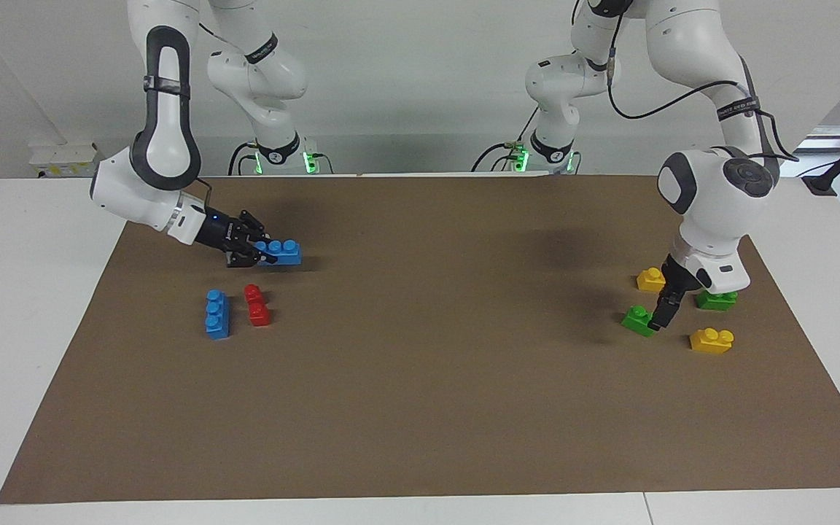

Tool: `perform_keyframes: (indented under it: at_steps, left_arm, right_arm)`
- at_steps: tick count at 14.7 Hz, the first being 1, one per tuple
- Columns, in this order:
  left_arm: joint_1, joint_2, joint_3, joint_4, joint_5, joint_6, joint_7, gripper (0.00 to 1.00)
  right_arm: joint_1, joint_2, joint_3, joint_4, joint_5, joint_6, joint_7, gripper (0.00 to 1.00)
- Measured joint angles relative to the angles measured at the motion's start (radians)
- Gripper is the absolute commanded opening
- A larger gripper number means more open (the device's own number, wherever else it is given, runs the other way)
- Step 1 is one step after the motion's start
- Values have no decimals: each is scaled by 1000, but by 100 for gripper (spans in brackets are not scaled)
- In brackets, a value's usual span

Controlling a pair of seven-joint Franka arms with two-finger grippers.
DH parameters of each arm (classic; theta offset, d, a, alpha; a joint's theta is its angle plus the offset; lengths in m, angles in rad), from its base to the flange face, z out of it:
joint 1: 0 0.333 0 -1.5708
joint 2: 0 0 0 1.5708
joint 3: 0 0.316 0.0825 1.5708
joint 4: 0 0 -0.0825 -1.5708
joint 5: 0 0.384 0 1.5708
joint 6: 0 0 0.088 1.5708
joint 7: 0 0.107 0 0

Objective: Remove green block with left arm and hold with right

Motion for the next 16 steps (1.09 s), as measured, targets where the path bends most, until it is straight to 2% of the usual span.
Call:
perform_keyframes:
  at_steps: [4,9,16]
  left_arm:
    - [-18,-16,-2,79,0,-138,131,100]
    - [-18,-86,-1,107,0,-254,360,100]
    - [-18,-206,-1,113,0,-404,622,100]
  right_arm:
    - [-92,-21,0,-35,-87,-3,-82,23]
    - [-191,-22,-1,-54,-136,-13,-170,23]
    - [-217,-7,0,-72,-136,-14,-229,23]
